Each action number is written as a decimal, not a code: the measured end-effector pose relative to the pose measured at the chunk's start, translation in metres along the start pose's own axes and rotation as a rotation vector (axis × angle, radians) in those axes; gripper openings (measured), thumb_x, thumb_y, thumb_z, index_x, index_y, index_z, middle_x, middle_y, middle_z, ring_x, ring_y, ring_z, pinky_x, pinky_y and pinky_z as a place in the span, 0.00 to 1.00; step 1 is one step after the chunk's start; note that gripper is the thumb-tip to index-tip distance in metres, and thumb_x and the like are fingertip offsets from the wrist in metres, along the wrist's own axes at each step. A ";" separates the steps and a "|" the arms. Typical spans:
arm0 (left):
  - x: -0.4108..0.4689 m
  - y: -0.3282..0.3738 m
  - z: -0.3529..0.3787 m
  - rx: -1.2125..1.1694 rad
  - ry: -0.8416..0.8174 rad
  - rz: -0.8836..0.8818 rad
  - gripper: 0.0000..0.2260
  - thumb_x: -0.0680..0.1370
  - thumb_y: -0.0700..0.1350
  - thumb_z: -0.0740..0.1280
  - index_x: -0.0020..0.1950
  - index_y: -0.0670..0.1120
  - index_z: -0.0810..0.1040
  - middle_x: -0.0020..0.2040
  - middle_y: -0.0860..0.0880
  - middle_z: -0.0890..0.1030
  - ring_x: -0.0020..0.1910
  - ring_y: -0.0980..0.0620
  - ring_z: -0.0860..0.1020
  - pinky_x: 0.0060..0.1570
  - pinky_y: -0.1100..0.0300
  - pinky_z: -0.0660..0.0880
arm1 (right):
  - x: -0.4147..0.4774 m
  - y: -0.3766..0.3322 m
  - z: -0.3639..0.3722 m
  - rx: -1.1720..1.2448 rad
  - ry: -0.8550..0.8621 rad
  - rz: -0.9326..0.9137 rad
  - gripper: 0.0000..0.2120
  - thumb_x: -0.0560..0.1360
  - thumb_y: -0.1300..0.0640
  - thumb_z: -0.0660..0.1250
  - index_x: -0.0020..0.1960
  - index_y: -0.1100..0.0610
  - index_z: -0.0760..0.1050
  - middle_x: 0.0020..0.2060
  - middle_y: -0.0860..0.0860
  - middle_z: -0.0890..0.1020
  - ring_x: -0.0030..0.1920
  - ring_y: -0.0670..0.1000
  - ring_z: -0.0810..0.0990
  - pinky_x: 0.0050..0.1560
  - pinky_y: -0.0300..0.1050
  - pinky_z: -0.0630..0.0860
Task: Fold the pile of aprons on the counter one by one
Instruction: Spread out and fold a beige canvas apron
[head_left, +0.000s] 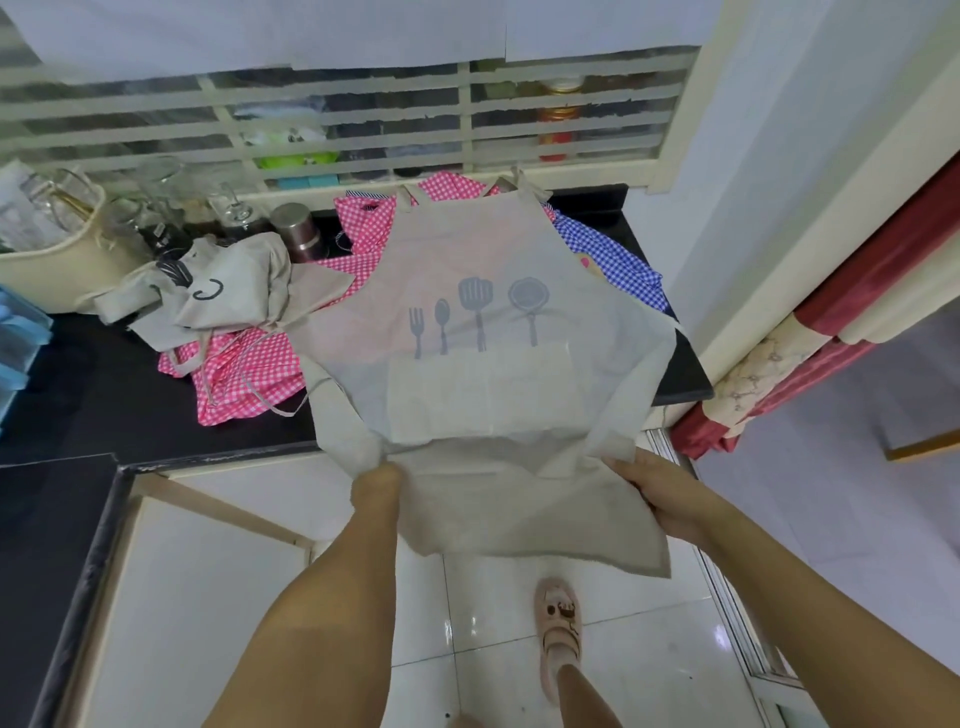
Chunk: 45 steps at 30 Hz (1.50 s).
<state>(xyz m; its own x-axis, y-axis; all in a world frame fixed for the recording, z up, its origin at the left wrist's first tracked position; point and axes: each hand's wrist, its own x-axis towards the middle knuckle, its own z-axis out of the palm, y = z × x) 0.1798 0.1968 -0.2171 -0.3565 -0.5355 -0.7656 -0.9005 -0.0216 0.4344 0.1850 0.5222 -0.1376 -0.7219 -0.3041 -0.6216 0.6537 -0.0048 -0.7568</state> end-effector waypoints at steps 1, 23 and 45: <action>0.000 -0.003 -0.005 -0.007 0.034 -0.006 0.21 0.82 0.47 0.56 0.70 0.34 0.66 0.67 0.37 0.71 0.66 0.39 0.71 0.65 0.51 0.68 | -0.002 -0.001 0.000 -0.026 0.023 -0.005 0.13 0.79 0.55 0.63 0.61 0.58 0.76 0.52 0.55 0.84 0.51 0.54 0.83 0.47 0.45 0.79; -0.005 -0.001 -0.061 -0.530 0.100 0.064 0.22 0.80 0.54 0.59 0.63 0.38 0.74 0.50 0.43 0.80 0.43 0.44 0.77 0.39 0.55 0.73 | -0.010 0.001 -0.017 0.054 0.271 0.058 0.15 0.75 0.62 0.68 0.60 0.66 0.76 0.49 0.60 0.84 0.46 0.57 0.83 0.43 0.47 0.81; -0.008 -0.078 -0.108 -0.322 0.032 -0.040 0.19 0.78 0.48 0.65 0.63 0.37 0.72 0.58 0.40 0.77 0.52 0.42 0.76 0.53 0.50 0.72 | -0.032 -0.031 0.039 0.030 0.381 0.018 0.12 0.81 0.63 0.59 0.63 0.64 0.71 0.42 0.56 0.79 0.43 0.55 0.78 0.38 0.44 0.77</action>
<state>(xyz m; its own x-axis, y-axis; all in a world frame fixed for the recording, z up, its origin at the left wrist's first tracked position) 0.2798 0.1114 -0.1941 -0.3101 -0.5554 -0.7716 -0.7865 -0.3061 0.5364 0.1971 0.4947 -0.0865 -0.7395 0.0711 -0.6694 0.6691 -0.0324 -0.7425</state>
